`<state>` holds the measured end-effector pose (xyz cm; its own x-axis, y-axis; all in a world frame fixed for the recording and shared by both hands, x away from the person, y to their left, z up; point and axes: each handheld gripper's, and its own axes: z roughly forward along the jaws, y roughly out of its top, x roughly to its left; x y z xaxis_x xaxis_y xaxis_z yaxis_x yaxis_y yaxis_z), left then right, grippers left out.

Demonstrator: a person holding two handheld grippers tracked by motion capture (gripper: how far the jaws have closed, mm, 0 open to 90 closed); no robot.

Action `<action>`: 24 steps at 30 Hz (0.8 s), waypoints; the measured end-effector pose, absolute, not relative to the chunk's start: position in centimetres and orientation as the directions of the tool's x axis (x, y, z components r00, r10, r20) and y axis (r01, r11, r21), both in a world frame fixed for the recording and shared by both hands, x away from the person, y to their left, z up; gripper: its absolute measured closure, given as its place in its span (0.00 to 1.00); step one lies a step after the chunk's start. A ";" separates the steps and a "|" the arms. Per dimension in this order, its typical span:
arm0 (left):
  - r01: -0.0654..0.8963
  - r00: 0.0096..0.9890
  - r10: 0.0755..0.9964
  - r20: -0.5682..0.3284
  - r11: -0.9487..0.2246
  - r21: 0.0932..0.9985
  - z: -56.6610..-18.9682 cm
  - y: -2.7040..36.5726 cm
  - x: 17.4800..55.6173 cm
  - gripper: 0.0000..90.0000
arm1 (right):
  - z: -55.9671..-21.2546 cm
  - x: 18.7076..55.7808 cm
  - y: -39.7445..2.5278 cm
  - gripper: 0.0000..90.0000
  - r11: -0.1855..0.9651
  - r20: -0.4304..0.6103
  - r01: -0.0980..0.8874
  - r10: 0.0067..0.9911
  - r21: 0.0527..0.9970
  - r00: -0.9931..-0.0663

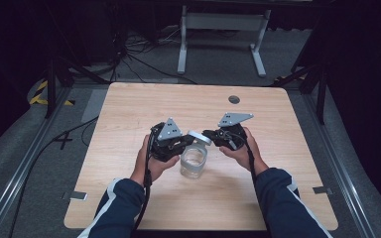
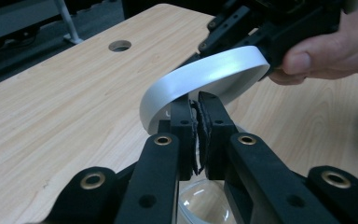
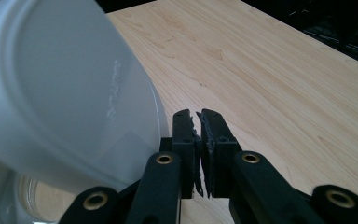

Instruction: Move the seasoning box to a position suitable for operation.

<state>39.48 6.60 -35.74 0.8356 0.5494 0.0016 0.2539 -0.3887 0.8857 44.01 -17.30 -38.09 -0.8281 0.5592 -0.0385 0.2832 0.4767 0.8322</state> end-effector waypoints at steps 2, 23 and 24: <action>0.258 0.832 0.555 -0.004 -0.380 0.888 -35.5 6.5 39.8 0.95 | -38.2 44.0 -17.5 0.94 0.475 -0.034 0.287 0.560 0.832 -0.828; 0.262 0.834 0.552 -0.002 -0.392 0.882 -35.7 6.6 40.7 0.90 | -38.8 43.2 -20.4 0.92 0.466 -0.038 0.309 0.599 0.829 -0.800; 0.263 0.832 0.555 0.001 -0.396 0.880 -35.7 7.0 40.4 0.89 | -38.8 43.1 -20.7 0.91 0.470 -0.040 0.310 0.598 0.826 -0.800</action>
